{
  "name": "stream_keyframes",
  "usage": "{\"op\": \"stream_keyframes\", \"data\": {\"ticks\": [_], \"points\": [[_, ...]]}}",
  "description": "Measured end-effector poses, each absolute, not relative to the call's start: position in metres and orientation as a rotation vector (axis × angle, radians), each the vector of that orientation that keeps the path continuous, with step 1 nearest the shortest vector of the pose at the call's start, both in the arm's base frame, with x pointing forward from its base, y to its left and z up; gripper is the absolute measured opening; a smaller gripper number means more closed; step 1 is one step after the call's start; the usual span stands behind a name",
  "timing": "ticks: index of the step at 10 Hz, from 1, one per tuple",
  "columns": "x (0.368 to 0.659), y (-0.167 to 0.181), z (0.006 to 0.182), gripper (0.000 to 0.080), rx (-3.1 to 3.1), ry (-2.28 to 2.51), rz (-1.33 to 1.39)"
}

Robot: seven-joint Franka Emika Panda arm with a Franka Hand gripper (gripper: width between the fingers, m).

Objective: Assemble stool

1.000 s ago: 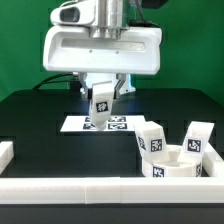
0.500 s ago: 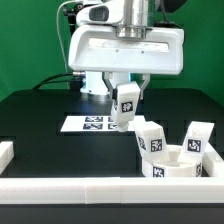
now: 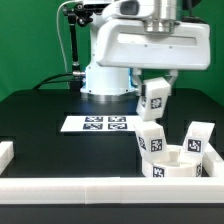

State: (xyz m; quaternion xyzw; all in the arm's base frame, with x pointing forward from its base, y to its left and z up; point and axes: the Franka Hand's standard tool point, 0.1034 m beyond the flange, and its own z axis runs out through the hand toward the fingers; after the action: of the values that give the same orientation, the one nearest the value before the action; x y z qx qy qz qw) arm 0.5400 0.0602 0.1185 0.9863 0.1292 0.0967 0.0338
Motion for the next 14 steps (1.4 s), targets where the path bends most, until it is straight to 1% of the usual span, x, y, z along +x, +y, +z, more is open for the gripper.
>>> {"op": "stream_keyframes", "data": {"ticks": [3, 5, 8, 12, 14], "points": [[0.541, 0.057, 0.119, 0.0327, 3.031, 0.394, 0.327], [0.548, 0.063, 0.121, 0.0327, 2.99, 0.472, 0.487], [0.547, 0.07, 0.11, 0.0327, 2.969, 0.562, 0.462], [0.549, 0.071, 0.108, 0.0327, 2.964, 0.585, 0.446], [0.55, 0.091, 0.104, 0.0327, 2.957, 0.635, 0.454]]}}
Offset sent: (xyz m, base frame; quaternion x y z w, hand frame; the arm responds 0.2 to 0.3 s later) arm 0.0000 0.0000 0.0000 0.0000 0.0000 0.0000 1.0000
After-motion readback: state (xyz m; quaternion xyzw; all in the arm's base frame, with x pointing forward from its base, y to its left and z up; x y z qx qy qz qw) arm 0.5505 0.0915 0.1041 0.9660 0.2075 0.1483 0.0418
